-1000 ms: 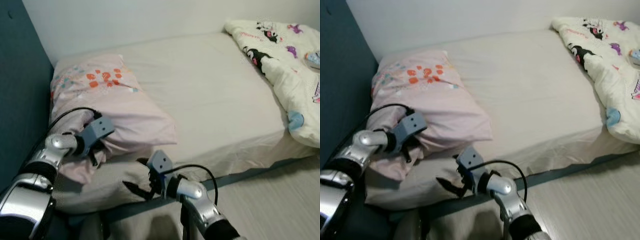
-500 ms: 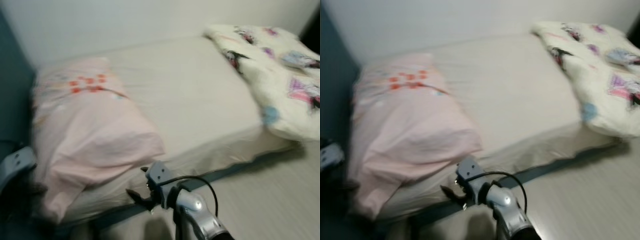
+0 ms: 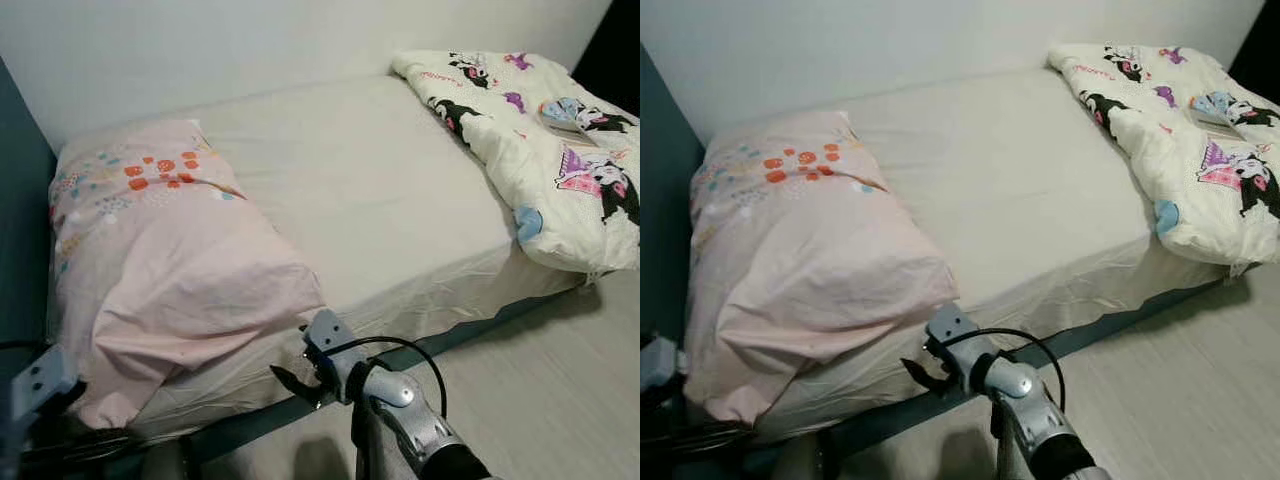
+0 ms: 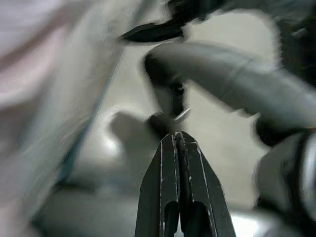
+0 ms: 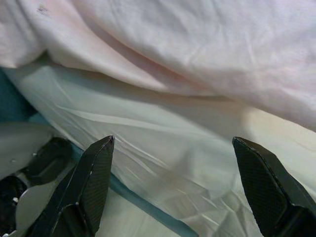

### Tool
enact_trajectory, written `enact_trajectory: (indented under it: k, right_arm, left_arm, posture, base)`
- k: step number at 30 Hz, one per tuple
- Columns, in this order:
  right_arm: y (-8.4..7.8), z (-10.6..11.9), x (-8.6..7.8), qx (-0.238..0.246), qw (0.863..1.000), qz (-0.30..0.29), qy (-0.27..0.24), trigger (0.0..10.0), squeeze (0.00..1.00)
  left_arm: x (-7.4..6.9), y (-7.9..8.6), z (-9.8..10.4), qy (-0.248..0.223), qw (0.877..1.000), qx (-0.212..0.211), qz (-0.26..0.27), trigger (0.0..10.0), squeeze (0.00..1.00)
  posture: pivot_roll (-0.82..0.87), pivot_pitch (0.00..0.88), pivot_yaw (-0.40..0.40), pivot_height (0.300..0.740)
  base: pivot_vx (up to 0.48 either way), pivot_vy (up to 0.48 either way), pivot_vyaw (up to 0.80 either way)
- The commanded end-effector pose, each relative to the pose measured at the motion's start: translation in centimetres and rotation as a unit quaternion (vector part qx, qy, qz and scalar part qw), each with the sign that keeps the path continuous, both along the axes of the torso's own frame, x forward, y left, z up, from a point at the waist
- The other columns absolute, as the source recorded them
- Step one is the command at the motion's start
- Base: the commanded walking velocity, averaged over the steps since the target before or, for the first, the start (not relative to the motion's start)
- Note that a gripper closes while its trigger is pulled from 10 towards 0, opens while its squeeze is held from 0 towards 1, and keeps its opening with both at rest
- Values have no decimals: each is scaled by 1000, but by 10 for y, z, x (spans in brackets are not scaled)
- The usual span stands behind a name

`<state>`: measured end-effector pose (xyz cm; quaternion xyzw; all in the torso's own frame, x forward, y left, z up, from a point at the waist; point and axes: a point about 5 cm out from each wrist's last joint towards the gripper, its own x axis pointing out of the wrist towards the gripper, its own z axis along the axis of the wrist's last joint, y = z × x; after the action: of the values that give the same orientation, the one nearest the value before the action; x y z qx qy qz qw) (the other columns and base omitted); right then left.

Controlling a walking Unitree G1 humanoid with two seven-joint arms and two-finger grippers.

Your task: Clean up the room

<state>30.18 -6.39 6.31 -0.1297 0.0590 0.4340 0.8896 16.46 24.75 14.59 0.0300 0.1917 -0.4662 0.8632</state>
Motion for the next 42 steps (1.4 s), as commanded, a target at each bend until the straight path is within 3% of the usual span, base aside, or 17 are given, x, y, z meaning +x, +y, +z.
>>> enact_trajectory:
  k: [1,4,6,7,8,10,12,13,14,16,18,22,23,27,31,33,42]
  right_arm:
    - [-2,-8,-5,-2,1000,-5,14,10000,0]
    - [-4,-11,-7,2,1000,-21,19,10000,0]
    - [-4,-11,-7,2,1000,-21,19,10000,0]
    - [-8,-13,-5,-3,999,-49,15,10000,0]
    - [-14,-16,-3,3,996,-92,19,10000,0]
    - [-14,-16,-3,3,996,-92,19,10000,0]
    - [-16,-16,-3,10,995,-102,19,10000,0]
    - [-16,-16,-3,10,995,-102,19,10000,0]
    - [-15,-14,-3,22,995,-100,18,10000,0]
    - [-15,-14,-3,22,995,-100,18,10000,0]
    - [-14,-12,-3,29,995,-93,15,10000,0]
    - [-10,-10,-4,35,997,-68,12,10000,0]
    - [-6,-7,-6,38,998,-43,1,10000,0]
    - [0,-3,-8,42,999,-13,-13,10000,0]
    - [15,6,-3,59,998,27,-9,10000,0]
    - [18,7,-3,63,997,40,0,10000,0]
    - [21,10,12,25,988,135,65,10000,0]
  left_arm:
    - [0,-14,-4,5,1000,-22,10,10000,0]
    - [12,-40,-19,-15,997,-42,69,10000,0]
    - [12,-40,-19,-15,997,-42,69,10000,0]
    - [29,-43,-38,-34,984,-8,175,10000,0]
    - [44,-50,-69,-25,951,35,308,10000,0]
    - [44,-50,-69,-25,951,35,308,10000,0]
    - [49,-52,-81,-27,928,45,369,10000,0]
    - [49,-52,-81,-27,928,45,369,10000,0]
    - [53,-37,-89,-47,886,84,454,10000,0]
    - [53,-37,-89,-47,886,84,454,10000,0]
    - [55,-28,-91,-53,857,100,502,10000,0]
    - [58,-30,-88,-64,849,109,513,10000,0]
    - [62,-30,-89,-73,840,117,525,10000,0]
    - [66,-28,-89,-86,827,129,541,10000,0]
    - [74,-15,-83,-116,792,127,585,10000,0]
    - [75,-12,-81,-119,789,123,590,10000,0]
    - [71,-1,-59,-162,804,96,564,10000,0]
  posture:
    - [41,209,-69,536]
    - [43,210,-65,536]
    - [43,210,-65,536]
    - [40,206,-56,536]
    - [37,207,-50,536]
    - [37,207,-50,536]
    - [40,206,-50,536]
    - [40,206,-50,536]
    - [37,205,-51,536]
    - [37,205,-51,536]
    - [37,206,-54,536]
    - [41,208,-60,536]
    - [40,208,-62,536]
    - [36,212,-62,536]
    - [35,230,-69,536]
    - [39,236,-72,536]
    - [85,278,-96,536]
  base:
    - [0,0,0]
    - [0,0,0]
    - [0,0,0]
    - [0,0,0]
    - [0,0,0]
    - [0,0,0]
    - [0,0,0]
    - [0,0,0]
    - [0,0,0]
    - [0,0,0]
    - [0,0,0]
    - [0,0,0]
    - [0,0,0]
    - [0,0,0]
    - [0,0,0]
    - [0,0,0]
    - [0,0,0]
